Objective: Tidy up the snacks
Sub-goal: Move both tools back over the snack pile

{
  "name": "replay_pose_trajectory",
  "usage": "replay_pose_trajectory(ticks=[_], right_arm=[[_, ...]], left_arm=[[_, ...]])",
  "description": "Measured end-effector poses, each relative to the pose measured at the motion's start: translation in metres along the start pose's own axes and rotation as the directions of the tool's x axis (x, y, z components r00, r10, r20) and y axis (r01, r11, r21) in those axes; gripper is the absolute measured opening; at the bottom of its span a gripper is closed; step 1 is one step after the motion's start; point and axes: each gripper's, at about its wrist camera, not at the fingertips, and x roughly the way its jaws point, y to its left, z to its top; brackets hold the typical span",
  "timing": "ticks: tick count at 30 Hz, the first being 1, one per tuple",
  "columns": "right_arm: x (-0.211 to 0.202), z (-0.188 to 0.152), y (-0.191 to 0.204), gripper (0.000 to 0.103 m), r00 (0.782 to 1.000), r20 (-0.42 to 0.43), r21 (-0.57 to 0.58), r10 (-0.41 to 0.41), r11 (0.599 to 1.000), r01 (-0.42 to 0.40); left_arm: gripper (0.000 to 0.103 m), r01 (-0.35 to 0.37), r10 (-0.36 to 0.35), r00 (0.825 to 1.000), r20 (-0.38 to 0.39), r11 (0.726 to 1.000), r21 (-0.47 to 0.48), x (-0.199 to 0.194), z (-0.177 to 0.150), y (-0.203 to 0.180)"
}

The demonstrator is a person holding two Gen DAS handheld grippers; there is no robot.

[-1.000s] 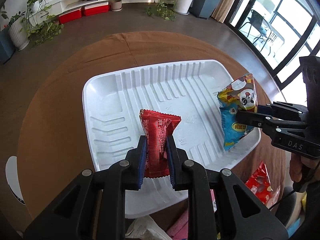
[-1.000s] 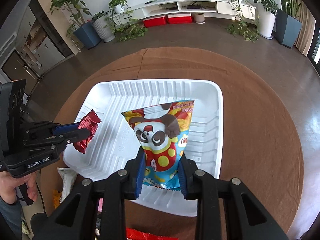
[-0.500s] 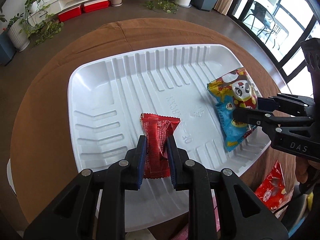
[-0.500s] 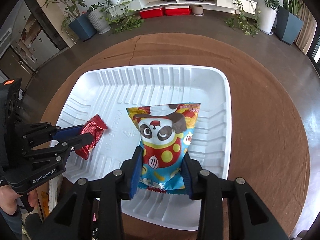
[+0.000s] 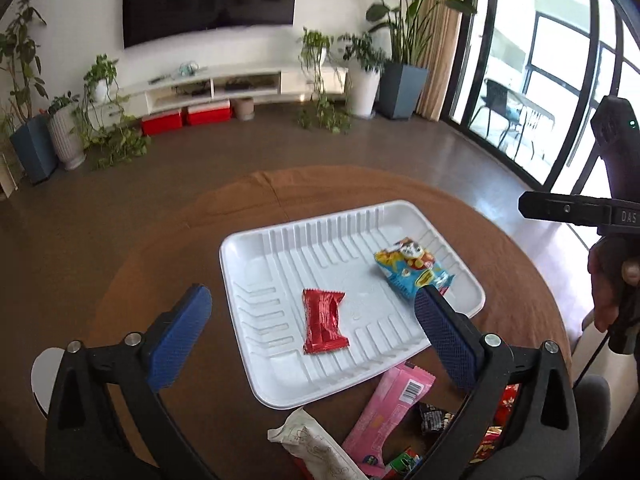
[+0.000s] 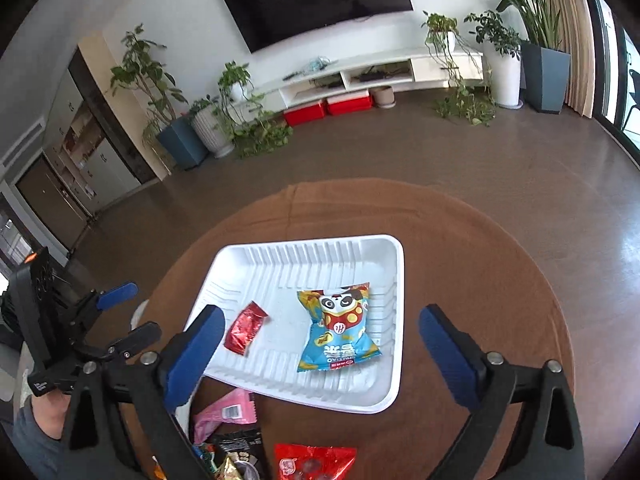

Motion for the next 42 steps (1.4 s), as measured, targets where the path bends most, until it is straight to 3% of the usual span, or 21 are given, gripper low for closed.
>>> replay_pose_trajectory(ticks=[4,8,12,16,19,27,33,38,42], right_arm=[[-0.038,-0.013,0.006,0.103,0.997,0.065,0.001,0.047,0.999,-0.047],[-0.066,-0.045,0.013,0.103,0.990,0.094,-0.022,0.107,0.994,-0.105],[-0.088,-0.084,0.008,0.103,0.984,0.093,0.037,0.154,0.987,-0.158],[-0.110,-0.128,-0.008,0.103,0.984,0.124,0.149,0.124,0.979,-0.142],[-0.120,-0.155,-0.017,0.103,0.989,0.122,0.186,0.079,0.977,-0.101],[-0.115,-0.214,-0.005,0.103,0.998,0.008,0.134,-0.059,0.989,0.058],[-0.093,-0.233,0.002,0.099,0.998,-0.057,0.158,-0.030,0.987,0.039],[-0.084,-0.236,0.024,0.093,0.995,-0.055,0.073,-0.084,0.993,0.088],[-0.077,-0.239,0.042,0.085,0.996,-0.063,0.018,-0.065,0.998,0.066]], left_arm=[[0.103,-0.075,0.075,0.995,0.069,0.997,-0.013,-0.055,-0.014,-0.007],[0.103,-0.241,0.231,0.961,0.149,0.969,0.052,-0.105,-0.037,-0.019],[0.103,-0.291,0.287,0.950,0.125,0.957,0.015,-0.141,-0.063,-0.023],[0.103,-0.201,0.212,0.971,0.113,0.974,-0.102,-0.172,-0.096,-0.016],[0.103,-0.189,0.199,0.978,0.061,0.972,-0.137,-0.176,-0.121,-0.015],[0.103,-0.098,0.088,0.995,-0.054,0.974,-0.206,-0.155,-0.181,-0.023],[0.103,-0.060,0.038,0.993,-0.112,0.979,-0.196,-0.138,-0.199,-0.030],[0.103,-0.047,0.024,0.992,-0.123,0.980,-0.194,-0.130,-0.201,-0.029],[0.103,-0.036,0.008,0.989,-0.150,0.983,-0.181,-0.119,-0.201,-0.030]])
